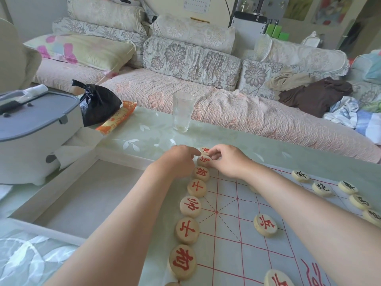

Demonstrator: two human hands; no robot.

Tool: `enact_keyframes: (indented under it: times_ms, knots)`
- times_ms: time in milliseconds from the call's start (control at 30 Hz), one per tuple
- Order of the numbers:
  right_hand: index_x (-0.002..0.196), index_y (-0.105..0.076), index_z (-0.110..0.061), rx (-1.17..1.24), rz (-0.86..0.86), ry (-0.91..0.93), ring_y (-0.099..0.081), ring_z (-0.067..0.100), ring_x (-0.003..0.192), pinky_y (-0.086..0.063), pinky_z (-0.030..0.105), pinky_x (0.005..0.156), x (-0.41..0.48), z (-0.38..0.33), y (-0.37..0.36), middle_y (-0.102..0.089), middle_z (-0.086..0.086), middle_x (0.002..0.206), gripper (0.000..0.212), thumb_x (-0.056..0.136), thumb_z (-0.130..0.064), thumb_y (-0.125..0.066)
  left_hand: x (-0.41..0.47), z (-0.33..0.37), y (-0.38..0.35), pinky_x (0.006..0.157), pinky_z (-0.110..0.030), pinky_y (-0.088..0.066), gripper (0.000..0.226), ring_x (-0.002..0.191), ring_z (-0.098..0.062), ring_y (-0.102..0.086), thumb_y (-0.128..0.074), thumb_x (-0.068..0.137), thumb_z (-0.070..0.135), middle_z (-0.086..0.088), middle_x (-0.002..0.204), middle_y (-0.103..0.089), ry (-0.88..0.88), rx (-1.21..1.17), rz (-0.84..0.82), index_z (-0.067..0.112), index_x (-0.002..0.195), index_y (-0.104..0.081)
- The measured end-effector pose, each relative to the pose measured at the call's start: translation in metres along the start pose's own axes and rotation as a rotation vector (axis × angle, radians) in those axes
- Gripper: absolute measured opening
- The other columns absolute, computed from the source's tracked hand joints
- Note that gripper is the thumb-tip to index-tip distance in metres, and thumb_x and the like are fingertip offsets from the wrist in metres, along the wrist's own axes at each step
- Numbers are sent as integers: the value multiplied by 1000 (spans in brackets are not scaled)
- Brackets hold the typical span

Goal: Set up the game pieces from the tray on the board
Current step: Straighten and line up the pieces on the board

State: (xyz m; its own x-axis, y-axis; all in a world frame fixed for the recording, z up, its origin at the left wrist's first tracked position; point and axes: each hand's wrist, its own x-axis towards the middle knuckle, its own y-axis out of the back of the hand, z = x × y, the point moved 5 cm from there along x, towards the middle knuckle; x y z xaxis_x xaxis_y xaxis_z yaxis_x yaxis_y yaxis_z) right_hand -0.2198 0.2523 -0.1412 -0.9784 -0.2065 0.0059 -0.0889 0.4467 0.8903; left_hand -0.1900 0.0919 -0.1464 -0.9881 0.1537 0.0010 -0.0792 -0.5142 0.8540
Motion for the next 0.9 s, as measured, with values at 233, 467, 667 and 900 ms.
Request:
enact_keyframes:
  times_ms: [233, 467, 667, 900]
  knots:
    - [96, -70, -32, 35, 22, 31, -61, 10, 97, -46, 25, 80, -3, -1, -2, -67, -14, 101, 20, 82, -43, -78, 1, -2, -3, 103, -37, -43, 57, 124, -19, -45, -41, 85, 7, 0, 133, -54, 18, 37, -28, 37, 132, -54]
    - [100, -65, -34, -21, 110, 0, -61, 14, 97, -50, 32, 89, 2, 3, 10, -65, -14, 102, 13, 90, -27, -61, 2, -5, -2, 102, -34, -44, 50, 118, -15, -52, -47, 86, 9, 7, 125, -59, 22, -16, -7, 32, 129, -57]
    - [127, -60, -27, -68, 97, -128, -57, 21, 119, -45, 34, 101, 29, 10, 14, -61, -2, 129, 44, 89, -47, -66, 3, -3, -3, 104, -33, -41, 60, 125, -16, -45, -38, 85, 4, 4, 134, -54, -7, 18, -38, 36, 134, -52]
    - [127, -65, -21, -21, -42, -93, -56, 20, 122, -42, 28, 98, 46, -3, 1, -62, 2, 133, 41, 90, -39, -69, 4, -4, -2, 99, -31, -43, 56, 120, -15, -49, -41, 85, 6, 7, 128, -59, -28, 26, -14, 37, 128, -57]
